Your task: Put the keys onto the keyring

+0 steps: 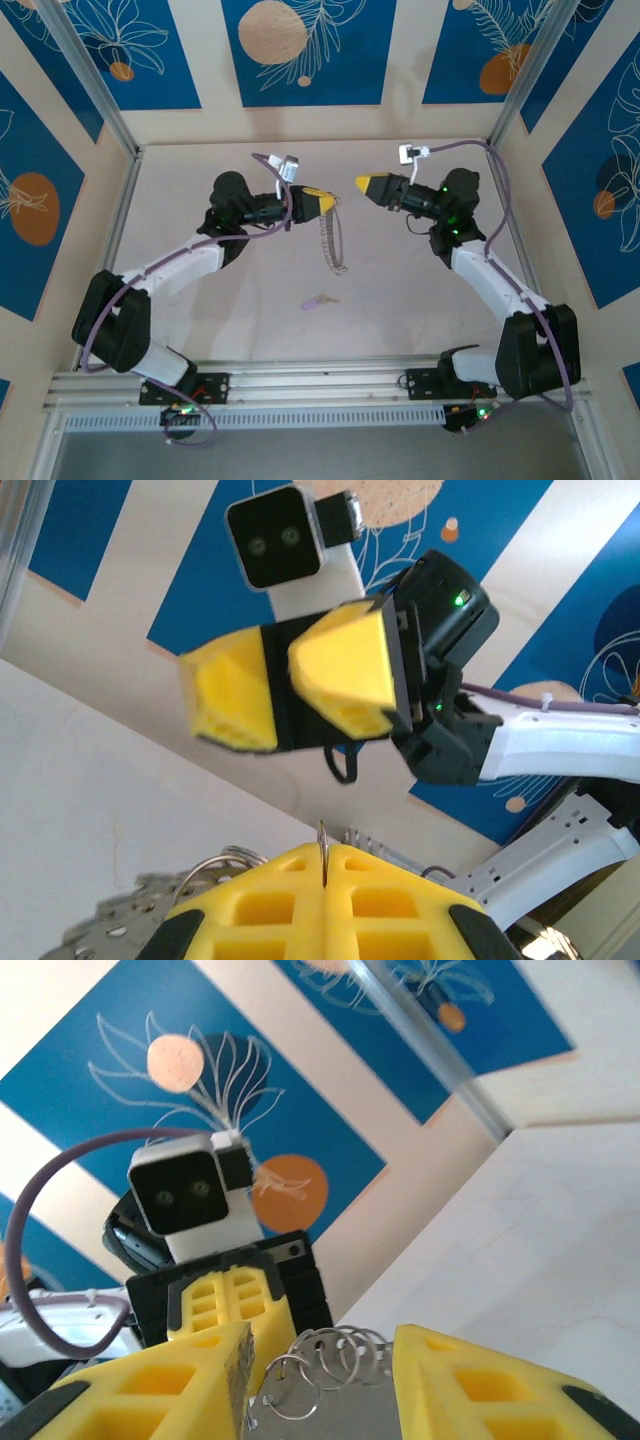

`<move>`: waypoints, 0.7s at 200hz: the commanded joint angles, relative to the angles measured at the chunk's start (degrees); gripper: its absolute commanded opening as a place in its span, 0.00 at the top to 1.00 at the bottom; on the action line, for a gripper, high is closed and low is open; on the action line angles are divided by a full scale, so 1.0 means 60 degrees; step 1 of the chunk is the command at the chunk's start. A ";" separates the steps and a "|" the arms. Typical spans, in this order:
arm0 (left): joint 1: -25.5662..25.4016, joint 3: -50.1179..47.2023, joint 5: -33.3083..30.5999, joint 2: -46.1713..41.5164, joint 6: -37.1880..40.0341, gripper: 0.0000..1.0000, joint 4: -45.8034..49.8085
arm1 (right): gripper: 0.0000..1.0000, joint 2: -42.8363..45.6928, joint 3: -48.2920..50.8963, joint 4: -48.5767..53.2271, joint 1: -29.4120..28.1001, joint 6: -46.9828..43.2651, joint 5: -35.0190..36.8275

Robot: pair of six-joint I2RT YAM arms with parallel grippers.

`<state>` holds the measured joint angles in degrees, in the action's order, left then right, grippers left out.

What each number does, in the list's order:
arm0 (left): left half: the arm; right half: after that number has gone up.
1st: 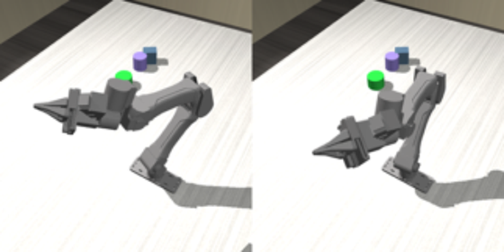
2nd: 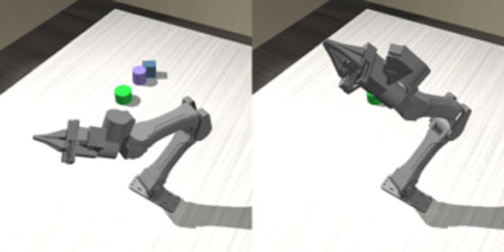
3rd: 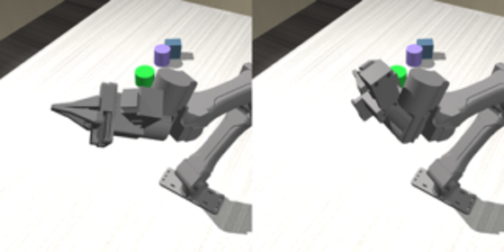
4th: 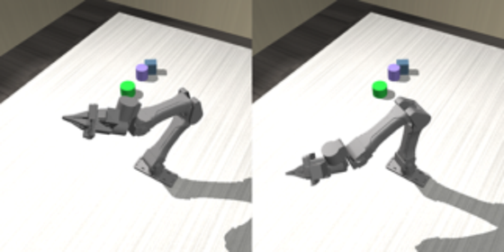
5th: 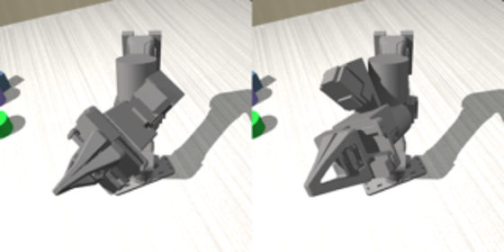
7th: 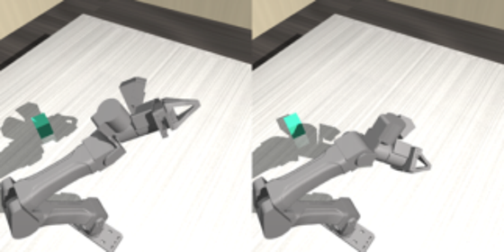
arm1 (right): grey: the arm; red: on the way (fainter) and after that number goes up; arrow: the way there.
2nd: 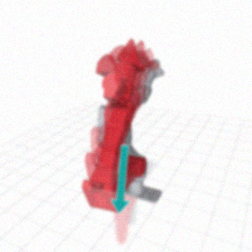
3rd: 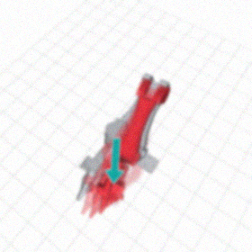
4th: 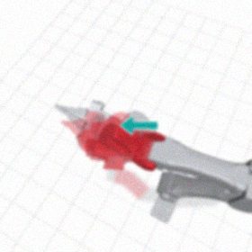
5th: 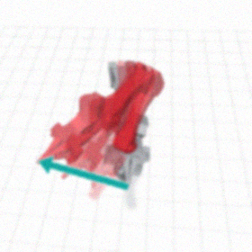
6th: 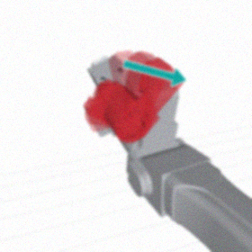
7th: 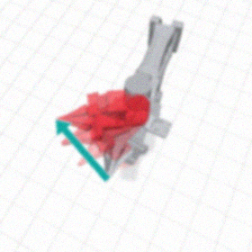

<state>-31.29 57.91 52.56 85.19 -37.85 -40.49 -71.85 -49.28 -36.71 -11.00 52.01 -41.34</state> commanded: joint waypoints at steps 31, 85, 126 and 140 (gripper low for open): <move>-0.0063 0.1938 0.0629 -0.0648 0.3995 1.00 0.4363 | 0.58 0.0926 -0.0155 0.1709 0.0243 -0.1634 -0.0483; -0.0065 0.3585 0.0833 -0.0548 0.6300 1.00 0.7367 | 0.61 0.1191 -0.0600 0.2179 0.0152 -0.2778 -0.1664; -0.0073 0.4042 0.1148 -0.0344 0.6500 1.00 0.7656 | 0.64 0.1153 -0.0972 0.2501 -0.0235 -0.3343 -0.1813; -0.0052 0.4116 0.1238 -0.0285 0.6470 1.00 0.7656 | 0.65 0.1087 -0.1031 0.2507 -0.0367 -0.3438 -0.1759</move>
<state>-31.31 80.01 56.88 83.05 -1.61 3.66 -65.80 -53.28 -23.20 -11.90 34.70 -50.35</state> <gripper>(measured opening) 0.047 0.358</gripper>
